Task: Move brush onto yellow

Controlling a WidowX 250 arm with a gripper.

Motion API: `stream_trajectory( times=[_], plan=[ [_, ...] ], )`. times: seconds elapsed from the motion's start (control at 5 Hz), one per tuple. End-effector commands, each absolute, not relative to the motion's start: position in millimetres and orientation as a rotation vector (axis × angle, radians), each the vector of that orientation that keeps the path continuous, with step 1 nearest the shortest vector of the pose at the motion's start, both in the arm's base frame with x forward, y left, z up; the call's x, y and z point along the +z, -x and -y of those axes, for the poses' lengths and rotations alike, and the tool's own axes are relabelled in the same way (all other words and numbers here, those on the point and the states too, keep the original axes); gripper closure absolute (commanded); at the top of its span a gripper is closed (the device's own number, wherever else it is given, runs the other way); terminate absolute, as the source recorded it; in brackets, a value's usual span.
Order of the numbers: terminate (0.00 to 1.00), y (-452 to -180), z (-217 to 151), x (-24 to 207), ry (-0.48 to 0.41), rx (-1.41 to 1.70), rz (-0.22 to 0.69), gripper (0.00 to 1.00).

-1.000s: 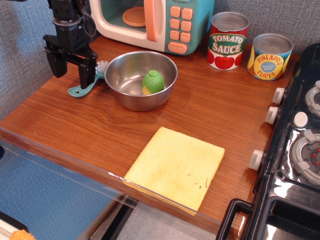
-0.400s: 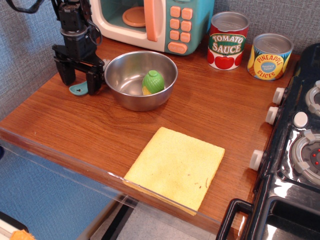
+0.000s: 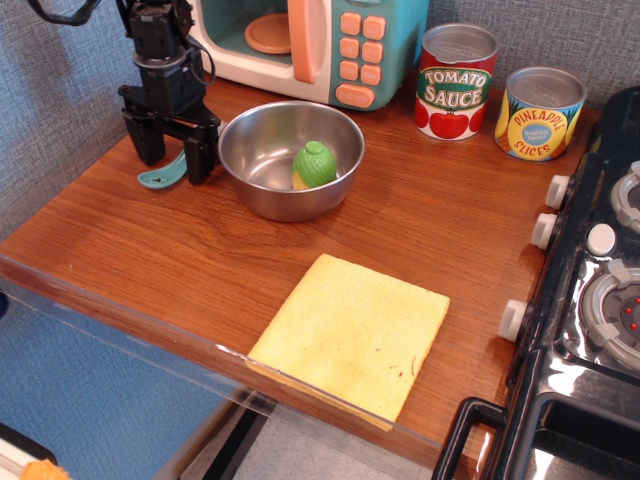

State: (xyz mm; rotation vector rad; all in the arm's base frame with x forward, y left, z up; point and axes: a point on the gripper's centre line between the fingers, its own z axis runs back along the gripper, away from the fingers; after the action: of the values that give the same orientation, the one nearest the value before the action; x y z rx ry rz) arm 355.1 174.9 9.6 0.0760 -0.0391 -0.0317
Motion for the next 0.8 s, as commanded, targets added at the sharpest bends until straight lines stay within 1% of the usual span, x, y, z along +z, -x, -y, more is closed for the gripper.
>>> stream_trajectory(
  times=[0.0, 0.2, 0.4, 0.6],
  plan=[
    [0.0, -359.7, -169.8, 5.9, -0.073, -0.043, 0.022, 1.0],
    [0.0, -358.8, -171.3, 11.2, -0.056, -0.035, 0.032, 1.0],
    [0.0, -354.1, -176.9, 47.9, -0.086, 0.028, 0.096, 1.0],
    [0.0, -340.6, -179.3, 97.6, -0.155, 0.141, 0.197, 1.0]
  ],
)
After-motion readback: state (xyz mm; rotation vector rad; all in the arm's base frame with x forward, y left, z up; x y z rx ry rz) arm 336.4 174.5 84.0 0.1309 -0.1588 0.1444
